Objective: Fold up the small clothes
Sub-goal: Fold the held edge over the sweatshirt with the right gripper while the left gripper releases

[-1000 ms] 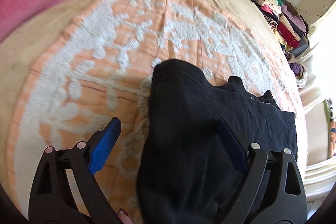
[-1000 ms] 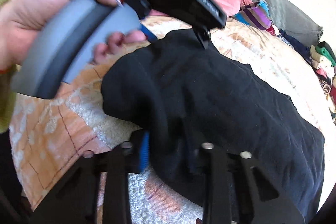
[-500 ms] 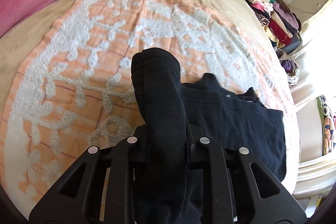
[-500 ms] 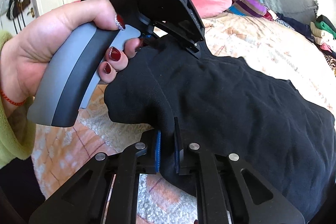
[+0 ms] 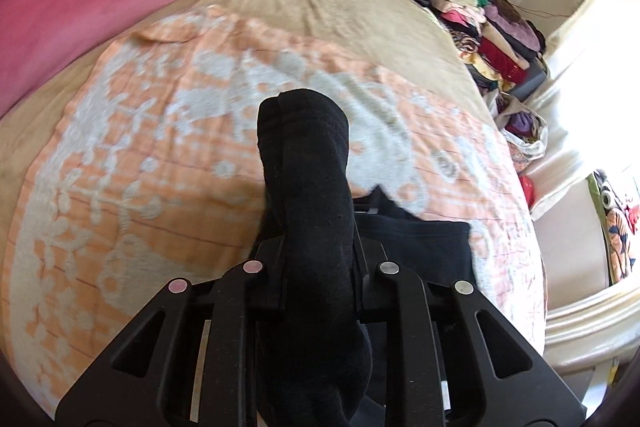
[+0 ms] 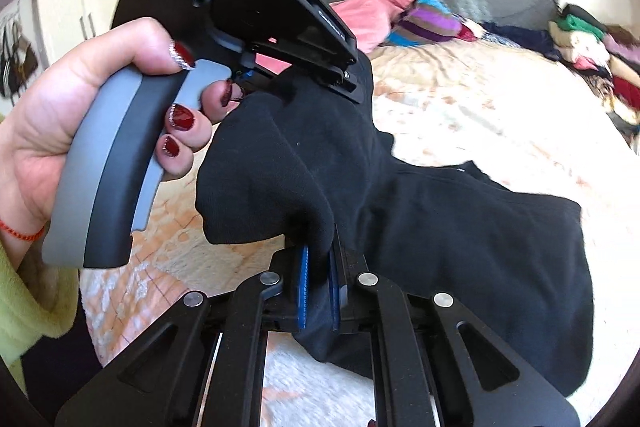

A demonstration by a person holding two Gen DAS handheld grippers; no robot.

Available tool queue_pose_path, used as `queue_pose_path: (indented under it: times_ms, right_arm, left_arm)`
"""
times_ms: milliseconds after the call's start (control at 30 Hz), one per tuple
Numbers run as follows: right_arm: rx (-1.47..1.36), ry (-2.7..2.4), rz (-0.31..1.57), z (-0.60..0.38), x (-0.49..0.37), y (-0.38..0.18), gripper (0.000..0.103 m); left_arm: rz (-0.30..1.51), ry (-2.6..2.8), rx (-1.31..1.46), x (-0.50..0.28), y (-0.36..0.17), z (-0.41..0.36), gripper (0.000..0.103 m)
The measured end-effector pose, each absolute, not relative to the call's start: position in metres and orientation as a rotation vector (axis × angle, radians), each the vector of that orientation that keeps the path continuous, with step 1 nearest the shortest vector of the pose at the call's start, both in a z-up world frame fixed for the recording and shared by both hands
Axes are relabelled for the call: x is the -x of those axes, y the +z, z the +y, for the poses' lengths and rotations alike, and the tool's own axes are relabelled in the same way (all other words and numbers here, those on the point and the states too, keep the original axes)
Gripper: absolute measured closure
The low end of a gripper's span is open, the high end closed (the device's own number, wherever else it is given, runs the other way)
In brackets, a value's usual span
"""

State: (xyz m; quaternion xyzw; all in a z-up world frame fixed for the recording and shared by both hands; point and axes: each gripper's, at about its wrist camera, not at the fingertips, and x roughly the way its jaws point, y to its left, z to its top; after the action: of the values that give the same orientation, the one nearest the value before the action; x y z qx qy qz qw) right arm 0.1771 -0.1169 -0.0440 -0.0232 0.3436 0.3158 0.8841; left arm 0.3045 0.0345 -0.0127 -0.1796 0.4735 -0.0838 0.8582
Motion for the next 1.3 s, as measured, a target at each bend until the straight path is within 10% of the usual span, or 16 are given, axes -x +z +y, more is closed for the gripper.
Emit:
queue_pose_path:
  times_ms: [1000,1300]
  right_arm:
    - [-0.173,0.463,0.898,-0.24,-0.169,-0.066,0.096]
    - [-0.177,0.427,0.924,-0.246,-0.168,-0.072,0.096]
  left_arm:
    - [1.094,-0.353,0.194,-0.318,-0.042,-0.14,0.083]
    - [1.099,-0.419,0.222,-0.312,-0.037,-0.142,0.055]
